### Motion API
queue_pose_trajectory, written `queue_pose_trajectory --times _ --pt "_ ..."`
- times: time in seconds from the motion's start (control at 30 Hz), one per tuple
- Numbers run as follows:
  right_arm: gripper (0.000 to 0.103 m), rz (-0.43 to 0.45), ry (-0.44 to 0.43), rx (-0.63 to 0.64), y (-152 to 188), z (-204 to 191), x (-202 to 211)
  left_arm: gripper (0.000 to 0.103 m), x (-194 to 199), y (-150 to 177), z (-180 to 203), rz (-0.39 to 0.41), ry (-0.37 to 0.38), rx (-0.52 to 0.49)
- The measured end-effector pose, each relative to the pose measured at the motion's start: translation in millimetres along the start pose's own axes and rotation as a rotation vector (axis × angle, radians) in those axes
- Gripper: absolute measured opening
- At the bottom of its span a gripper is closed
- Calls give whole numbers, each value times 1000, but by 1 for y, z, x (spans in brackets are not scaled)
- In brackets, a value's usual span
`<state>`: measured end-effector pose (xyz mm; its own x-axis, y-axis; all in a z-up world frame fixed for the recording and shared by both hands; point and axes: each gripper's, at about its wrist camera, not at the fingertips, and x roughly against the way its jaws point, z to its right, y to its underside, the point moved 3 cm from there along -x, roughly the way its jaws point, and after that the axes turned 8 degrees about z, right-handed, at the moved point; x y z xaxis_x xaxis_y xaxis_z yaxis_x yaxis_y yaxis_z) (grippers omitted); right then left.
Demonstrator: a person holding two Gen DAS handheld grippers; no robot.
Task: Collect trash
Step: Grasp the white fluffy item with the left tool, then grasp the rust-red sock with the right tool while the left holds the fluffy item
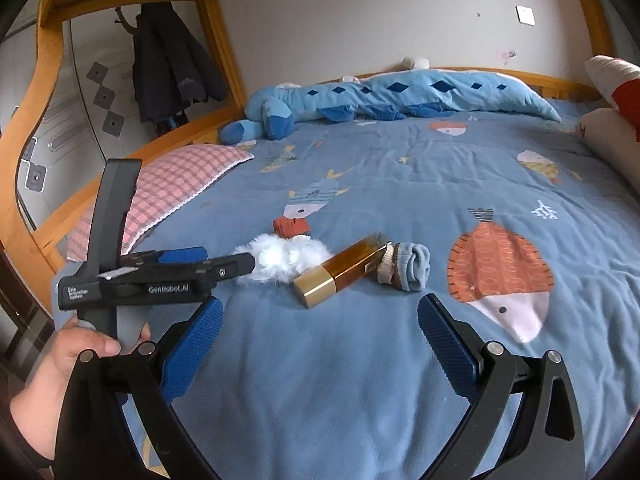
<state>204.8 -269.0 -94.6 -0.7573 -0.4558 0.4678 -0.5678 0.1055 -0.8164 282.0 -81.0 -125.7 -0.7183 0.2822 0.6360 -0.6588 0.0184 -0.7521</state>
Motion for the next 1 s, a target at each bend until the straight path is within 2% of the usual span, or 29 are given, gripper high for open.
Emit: queue_pose_trajectory --times 0.3,0.37,0.43,0.5,0.57,0.63,0.73,1.0 --pt "95 -41 -14 -31 3 11 -32 97 -42 -2 -4 -34 13 -27" --pt "95 -45 -8 -34 3 14 -36 89 -53 -1 -7 -42 34 -20" --pt "95 -47 -10 -46 2 16 -39 68 -64 1 -11 -74 39 -9" --pt "95 -46 -14 -59 3 18 -42 53 -67 5 -13 -95 54 17" --pt "95 -51 -15 -69 3 19 -45 48 -62 9 -14 -79 65 31" --pt "95 -63 -16 -83 2 19 -50 35 -57 11 -15 -72 92 37" --pt "95 -68 -25 -96 0 14 -54 29 -48 13 -20 -61 101 63" --pt "95 -68 -46 -80 -9 -6 -66 28 -19 7 -45 -8 102 116"
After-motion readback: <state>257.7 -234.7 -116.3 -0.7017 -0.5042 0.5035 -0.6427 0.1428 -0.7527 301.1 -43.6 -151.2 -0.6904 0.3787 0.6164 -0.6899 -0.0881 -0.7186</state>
